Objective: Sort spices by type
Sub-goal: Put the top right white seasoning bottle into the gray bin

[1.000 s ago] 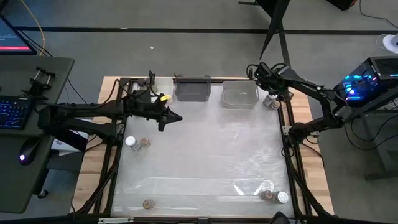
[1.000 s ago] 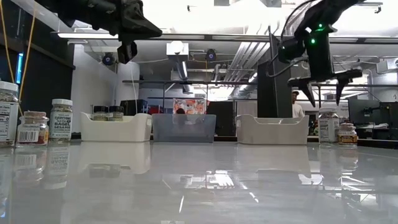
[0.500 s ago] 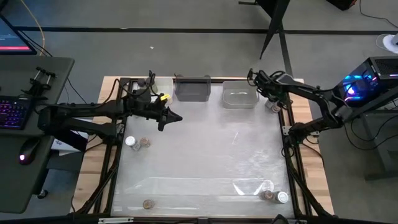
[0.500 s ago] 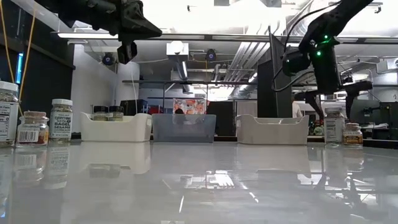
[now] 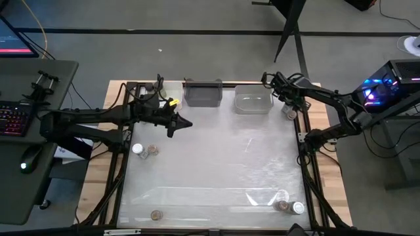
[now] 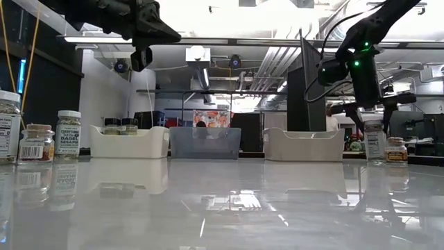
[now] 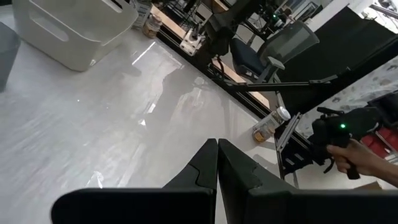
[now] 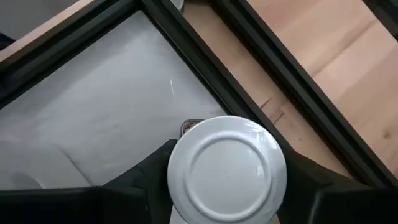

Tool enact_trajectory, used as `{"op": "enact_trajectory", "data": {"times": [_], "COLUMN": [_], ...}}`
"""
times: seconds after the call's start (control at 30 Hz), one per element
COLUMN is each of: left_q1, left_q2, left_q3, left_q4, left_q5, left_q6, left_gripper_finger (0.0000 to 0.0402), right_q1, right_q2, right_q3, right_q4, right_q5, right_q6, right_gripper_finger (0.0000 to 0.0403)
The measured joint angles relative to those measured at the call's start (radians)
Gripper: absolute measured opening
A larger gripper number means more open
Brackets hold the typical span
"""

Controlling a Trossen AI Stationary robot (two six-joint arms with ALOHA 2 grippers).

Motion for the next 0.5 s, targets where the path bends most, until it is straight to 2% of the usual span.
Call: {"op": "enact_trajectory", "data": {"times": [0.23,0.5], "left_q1": [0.013,0.096], "left_q2": [-0.002,-0.053], "left_q3": [0.0,0.0], "left_q4": [0.003,0.057], "left_q5": [-0.011,-0.013], "left_q6": [0.001,-0.031], "left_gripper_finger": [0.0,0.0], "right_q1": [0.024,0.099], "right_q2": [-0.004,-0.057], "right_q3": [0.038,0.247], "right_q4": [0.013,0.012], "right_q5": [-0.01,0.152], "right_q6": [-0.134,-0.394], "right_gripper_finger": [0.0199,0.0199]}}
